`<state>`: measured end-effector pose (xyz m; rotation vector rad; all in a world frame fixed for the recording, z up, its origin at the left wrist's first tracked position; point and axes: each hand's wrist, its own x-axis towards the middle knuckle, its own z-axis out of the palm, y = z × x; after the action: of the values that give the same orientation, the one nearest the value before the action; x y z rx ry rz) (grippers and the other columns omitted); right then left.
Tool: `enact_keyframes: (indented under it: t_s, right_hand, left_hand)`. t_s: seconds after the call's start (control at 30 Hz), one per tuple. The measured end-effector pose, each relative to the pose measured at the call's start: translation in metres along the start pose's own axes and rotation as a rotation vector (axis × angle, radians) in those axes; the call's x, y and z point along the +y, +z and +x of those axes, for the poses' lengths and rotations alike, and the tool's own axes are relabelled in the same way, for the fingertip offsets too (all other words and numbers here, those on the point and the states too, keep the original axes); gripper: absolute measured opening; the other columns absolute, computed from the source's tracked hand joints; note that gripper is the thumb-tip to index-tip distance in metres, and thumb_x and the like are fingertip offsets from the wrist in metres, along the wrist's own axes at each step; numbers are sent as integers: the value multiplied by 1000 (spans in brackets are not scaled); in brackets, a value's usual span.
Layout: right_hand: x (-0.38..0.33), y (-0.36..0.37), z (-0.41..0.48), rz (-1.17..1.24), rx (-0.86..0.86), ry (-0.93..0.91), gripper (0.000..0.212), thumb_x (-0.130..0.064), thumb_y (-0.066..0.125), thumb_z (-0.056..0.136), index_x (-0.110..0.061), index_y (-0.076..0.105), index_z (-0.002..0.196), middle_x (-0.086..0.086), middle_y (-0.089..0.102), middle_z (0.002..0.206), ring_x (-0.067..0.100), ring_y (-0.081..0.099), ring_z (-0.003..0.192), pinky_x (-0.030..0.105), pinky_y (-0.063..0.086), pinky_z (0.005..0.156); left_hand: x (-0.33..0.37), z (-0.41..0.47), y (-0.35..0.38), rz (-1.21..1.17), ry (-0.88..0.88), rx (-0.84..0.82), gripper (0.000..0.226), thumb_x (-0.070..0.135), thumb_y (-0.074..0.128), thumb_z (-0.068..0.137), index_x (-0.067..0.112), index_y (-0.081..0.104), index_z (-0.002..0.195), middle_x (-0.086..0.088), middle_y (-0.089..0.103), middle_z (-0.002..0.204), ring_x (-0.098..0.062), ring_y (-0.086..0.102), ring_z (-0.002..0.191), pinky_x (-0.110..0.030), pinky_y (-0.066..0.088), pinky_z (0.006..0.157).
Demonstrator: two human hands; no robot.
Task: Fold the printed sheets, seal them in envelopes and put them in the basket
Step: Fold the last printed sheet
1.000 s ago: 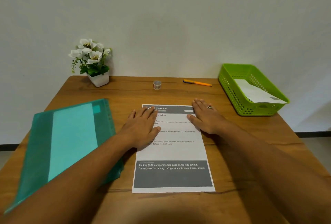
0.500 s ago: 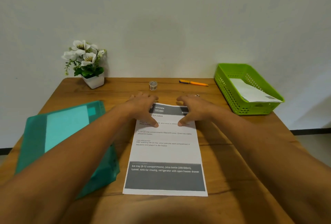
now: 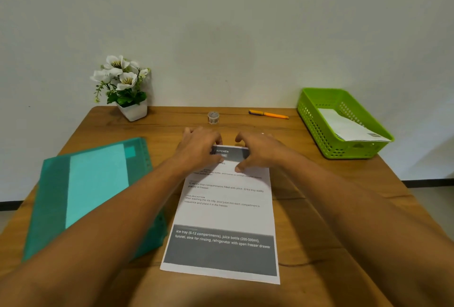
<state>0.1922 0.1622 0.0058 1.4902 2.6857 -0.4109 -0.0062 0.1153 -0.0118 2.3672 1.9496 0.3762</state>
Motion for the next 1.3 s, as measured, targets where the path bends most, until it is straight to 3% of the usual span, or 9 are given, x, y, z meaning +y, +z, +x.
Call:
enact_keyframes:
  t_s: [0.17,0.37,0.5,0.67,0.77,0.9,1.1,1.2,1.3]
  right_hand:
    - [-5,-10,-6,-27,91,-41,65,-41,85,79,-27,54,134,-5,66,126,20,60,114,39,45,97]
    - [-24,-6,-5,-158,62,-98,26,-40,77,83,-28,63,101,-8,63,91,16,56,85,41,49,93]
    - [-20,-1,-11,-254,73,-128,15,-38,71,87,-30,61,96,-7,59,88,19,54,85,42,46,93]
    - [4,-5,-28,-356,70,-113,21,-35,68,91,-24,67,109,-2,66,103,20,52,89,36,36,79]
    - [10,-4,-36,-391,67,-94,23,-35,67,92,-24,67,111,0,67,107,23,60,98,38,42,82]
    - [8,-3,-43,-412,159,-88,18,-27,58,98,-19,64,113,4,65,106,26,61,98,35,39,73]
    - [9,10,-52,-391,292,-91,28,-21,51,102,-19,59,129,5,62,119,25,59,104,35,44,73]
    - [14,23,-58,-355,287,-126,33,-29,45,104,-21,58,133,6,61,129,26,57,114,39,50,88]
    - [14,33,-66,-282,232,-130,53,-47,28,103,-21,52,142,6,59,138,27,55,121,42,48,97]
  left_hand:
    - [-1,-4,-8,56,54,3,36,53,78,82,36,55,105,18,55,101,-10,47,100,-36,31,94]
    - [13,-5,-9,235,138,9,43,52,76,81,32,55,113,12,66,110,-16,54,104,-40,33,96]
    - [10,-12,-7,283,158,35,40,52,74,82,32,56,112,10,68,108,-18,56,103,-41,33,95]
    - [-4,-30,-14,289,166,61,36,51,72,87,32,58,115,10,68,108,-16,57,103,-38,31,96]
    - [-9,-39,-16,297,149,63,34,48,73,88,31,61,115,9,67,105,-16,57,101,-37,33,92]
    - [-6,-45,-17,285,99,99,20,38,65,96,29,64,114,7,62,99,-14,56,90,-35,41,84]
    - [6,-55,-15,187,111,138,47,16,74,92,26,63,136,-1,71,122,-19,68,101,-31,53,79]
    - [9,-64,-11,141,136,91,40,30,56,102,28,57,142,0,66,132,-19,63,114,-37,54,91]
    - [10,-72,-1,124,102,26,50,53,33,104,31,53,145,3,60,142,-17,57,125,-40,49,97]
